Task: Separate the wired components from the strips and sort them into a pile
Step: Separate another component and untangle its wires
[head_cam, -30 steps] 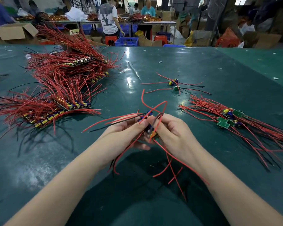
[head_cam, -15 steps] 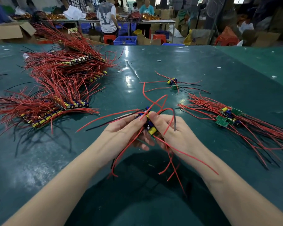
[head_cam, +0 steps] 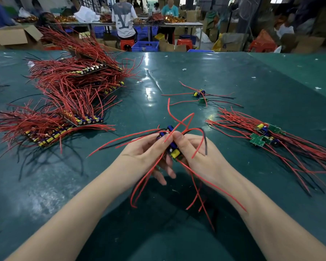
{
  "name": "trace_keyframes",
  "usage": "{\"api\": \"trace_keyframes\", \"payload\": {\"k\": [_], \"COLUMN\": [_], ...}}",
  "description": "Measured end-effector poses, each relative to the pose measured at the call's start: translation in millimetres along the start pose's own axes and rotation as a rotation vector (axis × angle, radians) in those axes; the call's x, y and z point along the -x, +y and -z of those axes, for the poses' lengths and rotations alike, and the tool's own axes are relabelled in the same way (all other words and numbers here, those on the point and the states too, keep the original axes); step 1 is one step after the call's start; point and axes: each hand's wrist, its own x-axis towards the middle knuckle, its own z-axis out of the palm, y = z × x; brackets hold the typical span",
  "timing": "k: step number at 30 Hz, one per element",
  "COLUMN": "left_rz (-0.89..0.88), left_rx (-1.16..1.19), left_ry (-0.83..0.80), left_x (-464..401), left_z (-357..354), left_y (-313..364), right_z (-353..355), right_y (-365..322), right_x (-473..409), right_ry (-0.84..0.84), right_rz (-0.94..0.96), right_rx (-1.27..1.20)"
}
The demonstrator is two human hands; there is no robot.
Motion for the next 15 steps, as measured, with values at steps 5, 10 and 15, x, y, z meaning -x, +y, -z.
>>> {"api": "trace_keyframes", "payload": {"k": [5,10,15], "left_rz": [0.039,0.216,0.270], "left_rx": [-0.067,-0.230,-0.289], "left_ry": [-0.037,0.006,0.018], "left_x": [1.1,0.2,-0.1], "left_z": [0.0,0.2,2.8], "left_y": [-0.4,-2.9,-1.5], "right_z": [1.9,1.2,5.9], "right_y": [6.8,5.9,2.0], "right_x": [-1.4,-0.5,1.1], "right_ry": [0.110,0.132,0.098], "right_rz": [0.059,0.053,0.090], "right_rx": [0.229,0.369,0.521]}}
